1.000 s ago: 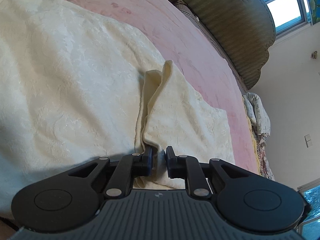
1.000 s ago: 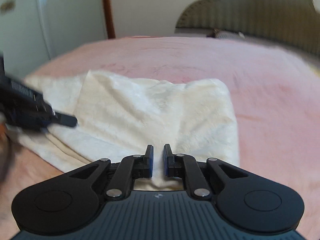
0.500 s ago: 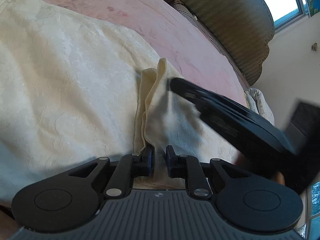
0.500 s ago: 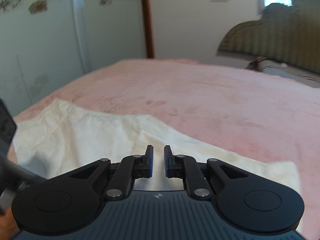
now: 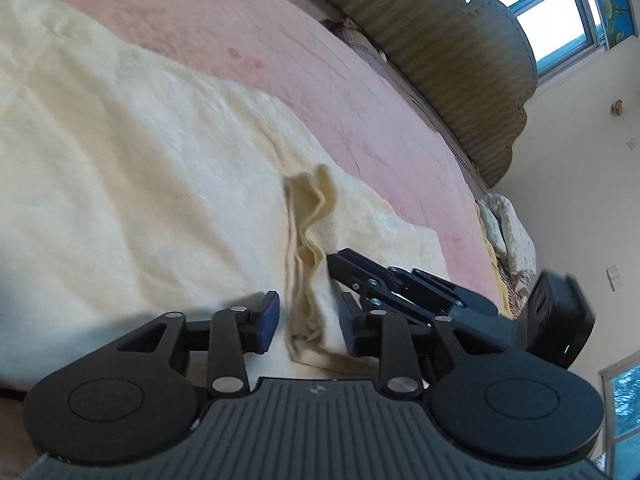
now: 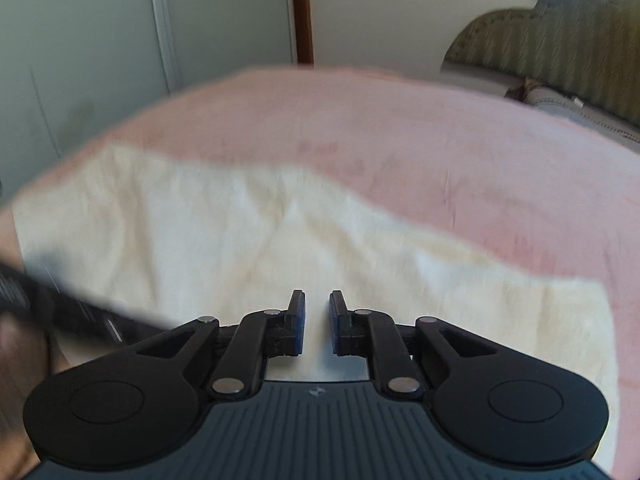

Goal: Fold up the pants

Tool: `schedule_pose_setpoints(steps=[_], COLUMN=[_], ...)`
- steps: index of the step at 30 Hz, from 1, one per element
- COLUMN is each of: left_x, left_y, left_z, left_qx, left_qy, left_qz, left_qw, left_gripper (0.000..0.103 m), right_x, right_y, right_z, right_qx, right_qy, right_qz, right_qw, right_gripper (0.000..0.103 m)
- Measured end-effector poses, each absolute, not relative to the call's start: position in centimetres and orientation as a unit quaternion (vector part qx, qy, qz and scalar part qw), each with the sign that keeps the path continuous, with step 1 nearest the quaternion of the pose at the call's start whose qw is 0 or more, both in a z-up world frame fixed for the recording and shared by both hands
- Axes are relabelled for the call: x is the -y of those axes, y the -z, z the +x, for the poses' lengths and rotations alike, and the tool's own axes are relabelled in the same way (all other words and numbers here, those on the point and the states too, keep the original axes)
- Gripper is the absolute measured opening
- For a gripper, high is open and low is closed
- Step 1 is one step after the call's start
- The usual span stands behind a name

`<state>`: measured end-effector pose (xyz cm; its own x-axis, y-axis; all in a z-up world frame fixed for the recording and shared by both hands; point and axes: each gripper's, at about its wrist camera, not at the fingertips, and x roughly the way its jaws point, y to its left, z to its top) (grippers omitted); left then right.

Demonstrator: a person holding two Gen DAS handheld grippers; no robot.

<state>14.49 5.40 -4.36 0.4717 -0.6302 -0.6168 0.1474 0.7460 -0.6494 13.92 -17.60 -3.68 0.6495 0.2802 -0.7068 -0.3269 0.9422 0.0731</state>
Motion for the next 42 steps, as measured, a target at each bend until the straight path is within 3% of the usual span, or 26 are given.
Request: schedule_pose_setpoints(steps=[6,9,11,13,16,22,29,35,37,42], left_x=[-11.7,-15.4,-17.7,-19.7,-22.4,-24.9,-28.3,-29.6,-29.6,-29.5], left_y=[1.5,0.2,-0.3,-0.8,-1.5,-2.5,-1.0,1.4,2.1,3.9], left_z=[11.8,10.5,9.6,8.8,7.3,5.9,6.0,7.5,8.4,11.7], left_qx=[-0.392,-0.366,-0.357,-0.351,-0.344,-0.334,-0.388,-0.395,-0.396,-0.381], left_qy=[0.156,0.091,0.055,0.016,-0.045,-0.170,-0.029,0.036,0.046,0.057], left_qz=[-0.258,-0.254,-0.254,-0.247,-0.205,-0.087,-0.279,-0.421,-0.447,-0.493], left_qw=[0.869,0.890,0.897,0.903,0.915,0.923,0.878,0.816,0.801,0.780], left_gripper=[0.069,0.072,0.075,0.083,0.095,0.101,0.101,0.101,0.101,0.101], right_x=[14.2,10.5,7.8,5.2,1.6,-3.5,-8.0,-11.3,-12.2,-11.2], right_y=[1.8,0.3,-0.2,-0.4,-0.2,2.5,5.6,6.7,6.7,4.7], right_z=[11.5,9.6,8.4,7.0,4.5,2.6,2.8,3.6,4.8,7.1], right_qx=[-0.314,-0.277,-0.262,-0.247,-0.214,-0.192,-0.129,-0.072,-0.079,-0.124], right_qy=[-0.147,-0.199,-0.245,-0.285,-0.332,-0.340,-0.290,-0.291,-0.295,-0.330], right_qz=[-0.071,-0.092,-0.108,-0.128,-0.185,-0.300,-0.405,-0.439,-0.443,-0.371], right_qw=[0.935,0.936,0.927,0.917,0.900,0.871,0.858,0.847,0.843,0.859], right_gripper=[0.014,0.017,0.027,0.048,0.054,0.054,0.054,0.049,0.020,0.012])
